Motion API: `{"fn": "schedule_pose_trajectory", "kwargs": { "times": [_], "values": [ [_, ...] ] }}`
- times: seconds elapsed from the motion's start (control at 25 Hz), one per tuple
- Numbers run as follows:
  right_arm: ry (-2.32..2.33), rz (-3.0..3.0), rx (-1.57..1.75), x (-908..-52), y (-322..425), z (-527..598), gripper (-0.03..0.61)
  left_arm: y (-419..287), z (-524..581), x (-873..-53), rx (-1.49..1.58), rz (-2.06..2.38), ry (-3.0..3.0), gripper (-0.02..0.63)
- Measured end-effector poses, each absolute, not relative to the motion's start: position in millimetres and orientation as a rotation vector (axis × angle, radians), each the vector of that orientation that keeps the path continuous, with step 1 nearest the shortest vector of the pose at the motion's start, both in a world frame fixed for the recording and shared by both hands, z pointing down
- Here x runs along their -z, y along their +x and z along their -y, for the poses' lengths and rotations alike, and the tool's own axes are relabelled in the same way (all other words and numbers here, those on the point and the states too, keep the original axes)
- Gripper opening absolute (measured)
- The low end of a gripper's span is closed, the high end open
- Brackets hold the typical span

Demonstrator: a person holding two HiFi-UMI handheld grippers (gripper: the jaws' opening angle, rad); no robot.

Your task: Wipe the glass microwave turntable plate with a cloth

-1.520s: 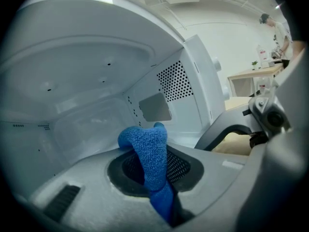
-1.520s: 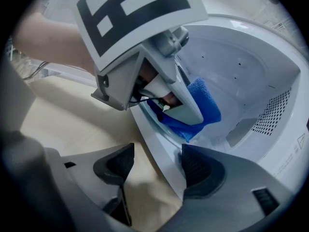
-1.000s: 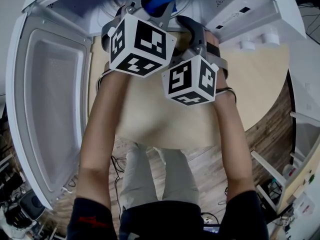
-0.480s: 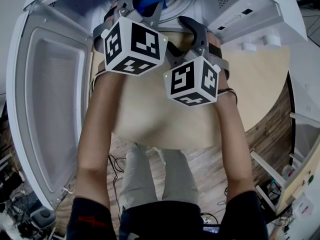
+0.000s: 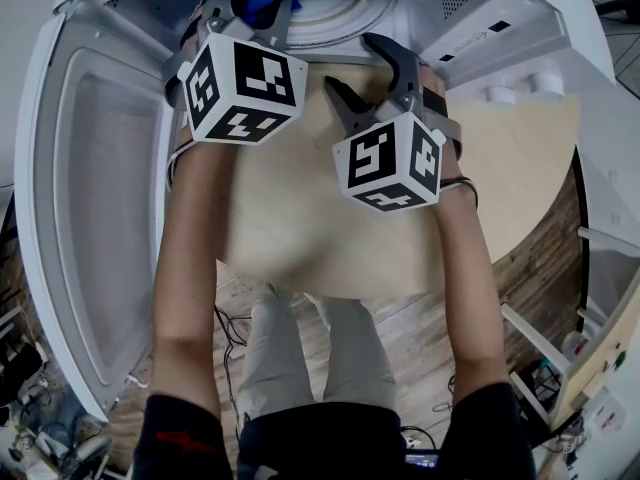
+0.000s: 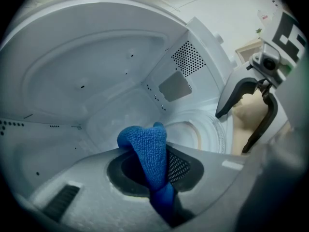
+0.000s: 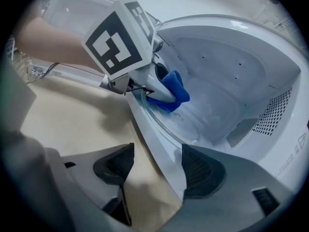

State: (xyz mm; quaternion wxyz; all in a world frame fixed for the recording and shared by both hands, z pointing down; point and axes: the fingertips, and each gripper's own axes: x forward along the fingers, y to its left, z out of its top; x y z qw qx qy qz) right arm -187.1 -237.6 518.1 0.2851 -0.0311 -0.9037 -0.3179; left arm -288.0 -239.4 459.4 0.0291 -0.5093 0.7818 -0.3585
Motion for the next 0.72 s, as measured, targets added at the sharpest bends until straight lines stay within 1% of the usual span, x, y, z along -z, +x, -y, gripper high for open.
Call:
{"fn": "schedule_pose_trajectory", "kwargs": {
  "times": [0.72],
  "values": [
    [-0.076,2.416,0.850,-518.0,-187.7,237.7,0.288,-288.9,241.5,-460.6,1.130,-2.387,-1.583,0.054]
  ]
}}
